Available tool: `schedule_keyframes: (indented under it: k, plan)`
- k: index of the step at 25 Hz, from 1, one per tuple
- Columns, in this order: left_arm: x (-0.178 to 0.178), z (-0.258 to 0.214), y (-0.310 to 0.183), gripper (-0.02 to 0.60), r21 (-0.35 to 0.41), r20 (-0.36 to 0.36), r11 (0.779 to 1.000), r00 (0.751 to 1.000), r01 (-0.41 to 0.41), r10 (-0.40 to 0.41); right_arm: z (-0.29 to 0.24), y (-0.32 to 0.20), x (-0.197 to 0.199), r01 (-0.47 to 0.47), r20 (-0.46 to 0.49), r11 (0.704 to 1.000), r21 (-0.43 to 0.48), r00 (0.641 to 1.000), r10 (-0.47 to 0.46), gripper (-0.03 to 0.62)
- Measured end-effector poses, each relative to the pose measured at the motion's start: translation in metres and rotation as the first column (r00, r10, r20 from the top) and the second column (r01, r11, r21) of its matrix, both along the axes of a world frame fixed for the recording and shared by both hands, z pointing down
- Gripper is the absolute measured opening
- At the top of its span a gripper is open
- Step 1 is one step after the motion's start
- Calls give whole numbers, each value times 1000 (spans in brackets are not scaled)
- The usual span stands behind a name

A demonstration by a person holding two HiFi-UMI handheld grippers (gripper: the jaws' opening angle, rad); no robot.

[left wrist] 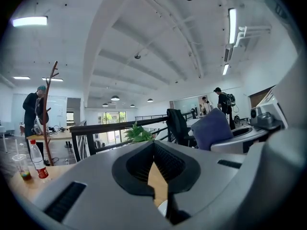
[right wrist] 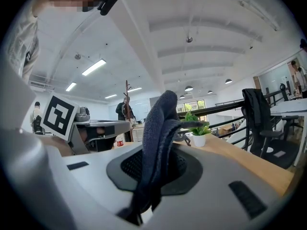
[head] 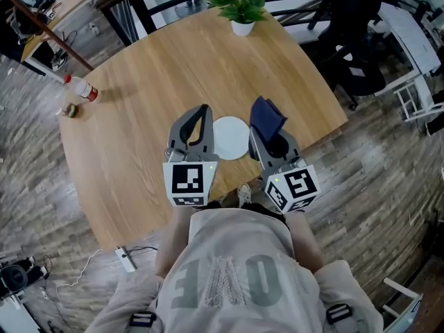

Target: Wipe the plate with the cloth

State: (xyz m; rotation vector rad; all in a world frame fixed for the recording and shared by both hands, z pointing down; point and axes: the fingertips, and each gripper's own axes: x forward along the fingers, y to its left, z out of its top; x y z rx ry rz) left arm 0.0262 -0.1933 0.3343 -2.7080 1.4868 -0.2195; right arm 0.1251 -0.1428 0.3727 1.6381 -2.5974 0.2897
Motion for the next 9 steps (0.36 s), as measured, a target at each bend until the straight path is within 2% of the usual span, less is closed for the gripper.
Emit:
schedule_keyframes:
  k: [9]
  plan:
    - [-2,-4,-3,6,4,-15,1000,1000,3,-3,-4,-4,-10,29,-31,1000,12,999,-28,60]
